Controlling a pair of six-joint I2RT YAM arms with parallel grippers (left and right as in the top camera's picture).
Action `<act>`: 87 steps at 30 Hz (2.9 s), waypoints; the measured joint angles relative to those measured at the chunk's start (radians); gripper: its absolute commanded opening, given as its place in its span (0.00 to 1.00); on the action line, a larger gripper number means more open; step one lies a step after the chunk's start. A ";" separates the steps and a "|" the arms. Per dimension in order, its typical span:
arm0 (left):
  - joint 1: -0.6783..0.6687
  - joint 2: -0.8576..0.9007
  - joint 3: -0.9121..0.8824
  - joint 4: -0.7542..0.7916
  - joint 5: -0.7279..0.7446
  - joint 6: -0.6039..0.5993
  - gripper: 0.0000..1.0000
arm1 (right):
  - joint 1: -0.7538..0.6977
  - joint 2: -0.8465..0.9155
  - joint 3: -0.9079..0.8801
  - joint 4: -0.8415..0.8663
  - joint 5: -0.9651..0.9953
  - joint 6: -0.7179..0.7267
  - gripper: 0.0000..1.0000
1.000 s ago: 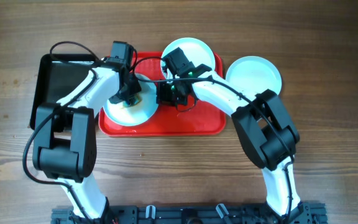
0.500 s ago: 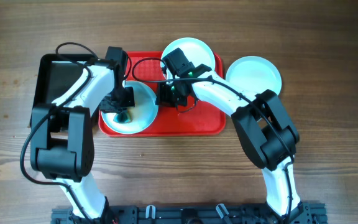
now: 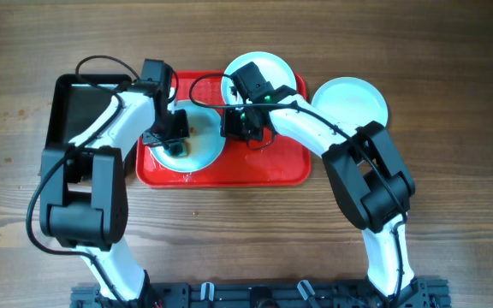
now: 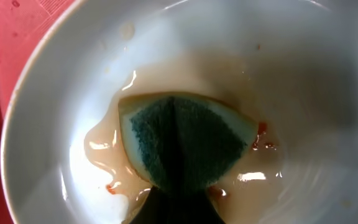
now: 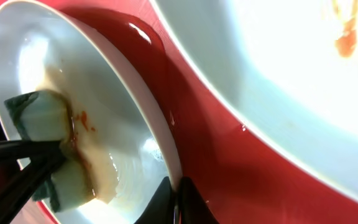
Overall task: Clean dirty plates on tray and stack at the side
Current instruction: 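Scrub the plate with the sponge while the right gripper holds the rim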
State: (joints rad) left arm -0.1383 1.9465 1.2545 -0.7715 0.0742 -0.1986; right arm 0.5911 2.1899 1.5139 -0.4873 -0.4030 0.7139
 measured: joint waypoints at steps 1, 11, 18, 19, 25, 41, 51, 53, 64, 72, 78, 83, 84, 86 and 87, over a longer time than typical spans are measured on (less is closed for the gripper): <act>0.002 0.000 0.000 0.003 0.007 0.000 0.04 | 0.002 0.000 0.000 0.001 0.003 0.000 0.04; -0.008 0.049 0.119 -0.214 0.016 -0.013 0.04 | 0.008 0.000 0.000 0.002 0.020 0.001 0.04; -0.012 0.051 0.125 -0.264 -0.121 -0.138 0.04 | 0.008 0.000 0.000 0.002 0.020 0.001 0.04; -0.012 0.051 0.125 -0.260 -0.130 -0.151 0.04 | 0.008 0.000 0.000 0.002 0.019 0.000 0.04; -0.012 0.051 0.125 -0.212 -0.137 -0.178 0.04 | 0.008 0.000 0.000 0.002 0.019 0.000 0.04; -0.011 0.051 0.126 -0.278 0.021 0.109 0.04 | 0.018 0.002 0.000 0.002 0.009 0.001 0.04; -0.011 0.071 0.109 -0.007 0.214 0.106 0.04 | 0.018 0.006 0.000 0.003 0.001 0.008 0.04; -0.011 0.082 0.108 -0.005 0.206 0.079 0.04 | 0.018 0.006 0.000 0.003 -0.001 0.008 0.04; -0.039 0.073 0.120 -0.129 -0.280 -0.322 0.04 | 0.039 0.010 0.000 0.021 -0.024 0.008 0.04; -0.020 0.082 0.119 -0.175 -0.306 -0.194 0.04 | 0.038 0.010 0.000 0.013 -0.027 0.008 0.04; 0.022 0.073 0.120 -0.190 -0.007 0.045 0.04 | 0.018 0.010 0.000 0.000 -0.022 0.007 0.04; 0.020 0.079 0.111 -0.153 0.191 0.120 0.04 | 0.019 0.010 0.000 -0.002 -0.019 0.007 0.04; 0.019 0.079 0.110 -0.137 0.206 0.124 0.04 | 0.019 0.010 0.000 -0.002 -0.019 0.007 0.04; 0.018 0.082 0.108 -0.083 0.220 0.117 0.04 | 0.018 0.010 0.000 -0.002 -0.012 0.009 0.04; 0.016 0.082 0.107 -0.062 0.218 0.101 0.04 | 0.018 0.010 0.000 -0.001 -0.008 0.013 0.04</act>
State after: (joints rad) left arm -0.1223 2.0281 1.3617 -0.8333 0.2920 -0.0975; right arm 0.6094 2.1994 1.5143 -0.4885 -0.4114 0.7265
